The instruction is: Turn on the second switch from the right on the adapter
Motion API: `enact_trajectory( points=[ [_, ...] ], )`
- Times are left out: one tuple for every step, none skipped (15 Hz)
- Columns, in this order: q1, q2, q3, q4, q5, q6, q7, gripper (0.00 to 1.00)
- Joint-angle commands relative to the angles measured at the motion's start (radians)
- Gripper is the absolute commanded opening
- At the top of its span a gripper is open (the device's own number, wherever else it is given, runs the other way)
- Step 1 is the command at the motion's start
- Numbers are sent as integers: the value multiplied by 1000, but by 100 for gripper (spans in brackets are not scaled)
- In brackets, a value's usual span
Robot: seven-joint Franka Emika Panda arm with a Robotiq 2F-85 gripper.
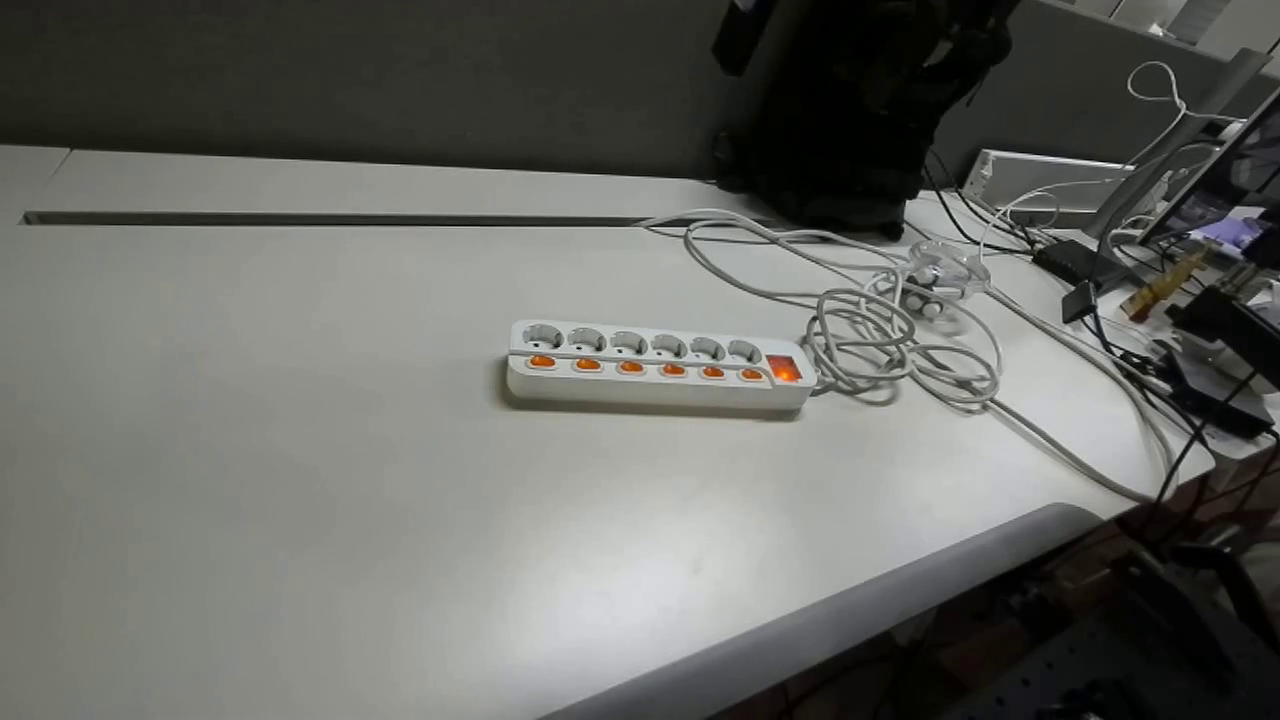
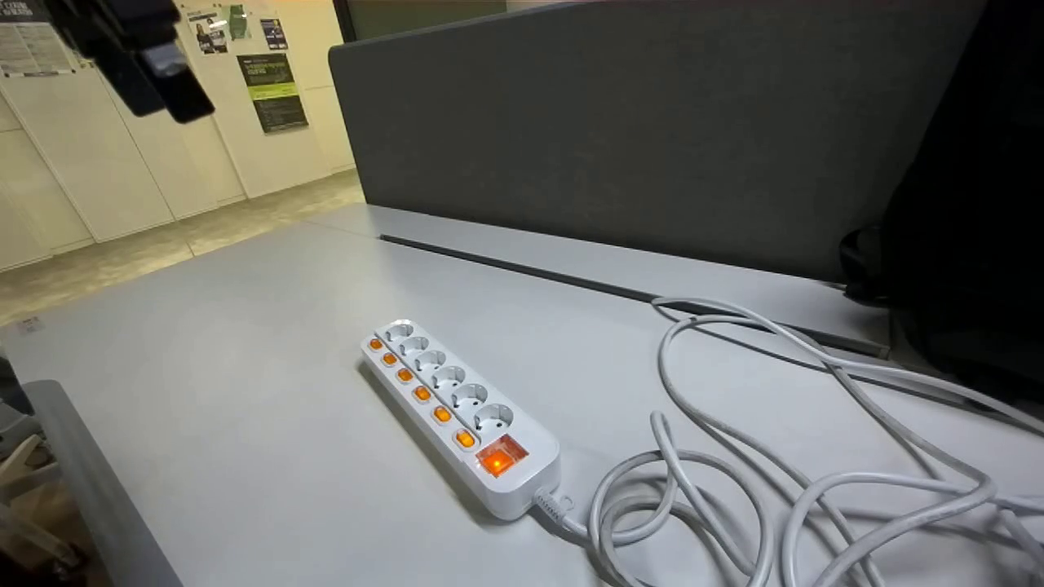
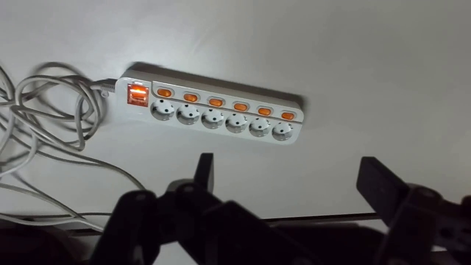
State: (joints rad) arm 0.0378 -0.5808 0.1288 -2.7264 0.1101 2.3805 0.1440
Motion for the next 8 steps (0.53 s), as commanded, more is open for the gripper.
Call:
enact_trajectory(
  points=[
    [-78, 64, -11, -16, -55, 87, 70, 100],
    [-104, 88, -8, -20, -74, 118, 86, 100],
    [-129, 113, 0, -22, -99, 144, 104, 100],
    [-153, 140, 10, -23, -128, 172, 128, 100],
    [-178, 171, 26, -21, -168, 193, 158, 100],
    [-195, 199, 35, -17, -201, 207, 185, 100],
    [-209, 227, 43, -11, -232, 218, 211, 82],
    [-221, 255, 51, -6, -262, 228, 239, 74]
  ],
)
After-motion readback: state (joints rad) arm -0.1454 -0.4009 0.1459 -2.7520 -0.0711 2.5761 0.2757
